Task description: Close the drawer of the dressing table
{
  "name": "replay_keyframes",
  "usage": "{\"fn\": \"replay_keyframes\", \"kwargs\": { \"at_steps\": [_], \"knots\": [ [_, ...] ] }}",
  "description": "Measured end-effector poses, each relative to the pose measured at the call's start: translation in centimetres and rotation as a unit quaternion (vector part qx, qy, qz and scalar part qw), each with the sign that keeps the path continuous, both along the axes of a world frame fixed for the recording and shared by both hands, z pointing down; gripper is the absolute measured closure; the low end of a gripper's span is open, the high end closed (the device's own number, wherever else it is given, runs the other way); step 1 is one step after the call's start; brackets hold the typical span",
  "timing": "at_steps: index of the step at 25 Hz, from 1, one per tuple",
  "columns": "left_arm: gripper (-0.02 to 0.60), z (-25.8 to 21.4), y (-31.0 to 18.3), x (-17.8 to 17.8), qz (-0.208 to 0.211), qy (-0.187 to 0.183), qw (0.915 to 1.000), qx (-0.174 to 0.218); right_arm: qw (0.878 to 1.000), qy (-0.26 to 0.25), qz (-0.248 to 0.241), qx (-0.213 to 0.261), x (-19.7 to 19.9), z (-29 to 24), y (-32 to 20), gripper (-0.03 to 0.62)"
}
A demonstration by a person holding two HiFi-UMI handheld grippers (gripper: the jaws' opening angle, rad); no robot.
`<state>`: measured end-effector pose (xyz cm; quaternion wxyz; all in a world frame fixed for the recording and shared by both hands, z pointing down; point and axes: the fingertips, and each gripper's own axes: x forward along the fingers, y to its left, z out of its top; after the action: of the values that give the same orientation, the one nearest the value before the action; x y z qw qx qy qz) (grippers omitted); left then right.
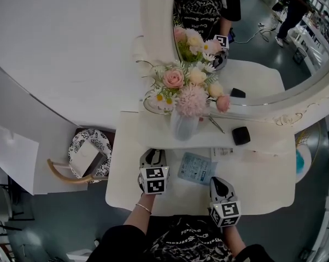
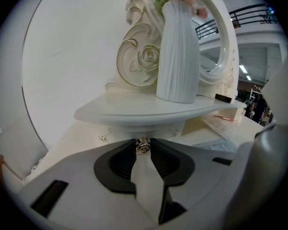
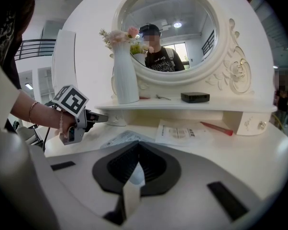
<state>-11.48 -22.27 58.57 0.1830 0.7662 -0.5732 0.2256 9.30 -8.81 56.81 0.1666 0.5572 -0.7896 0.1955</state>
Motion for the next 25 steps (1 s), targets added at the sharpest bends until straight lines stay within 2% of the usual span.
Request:
{"fn": "replay_keyframes", "kwargs": {
  "at_steps": [5, 11, 25],
  "knots": [
    [0.477, 0.0, 0.1, 0.2, 0.005, 0.006, 1.0, 0.002, 1.0, -0.001, 0.0, 0.002, 0.0, 0.0, 0.0, 0.583],
    [0.413, -0.1, 0.5, 0.3, 0.003, 0.023, 0.9997, 0.002, 1.0, -0.003, 0.0, 0.004, -0.1, -0.1, 0.0, 0.583],
    [0.4, -0.2, 3.6, 0.0, 0.013, 0.037, 0.9992, -0.009, 1.0, -0.008, 0.0, 0.007, -0.2, -0.2, 0.3, 0.583]
  ]
}}
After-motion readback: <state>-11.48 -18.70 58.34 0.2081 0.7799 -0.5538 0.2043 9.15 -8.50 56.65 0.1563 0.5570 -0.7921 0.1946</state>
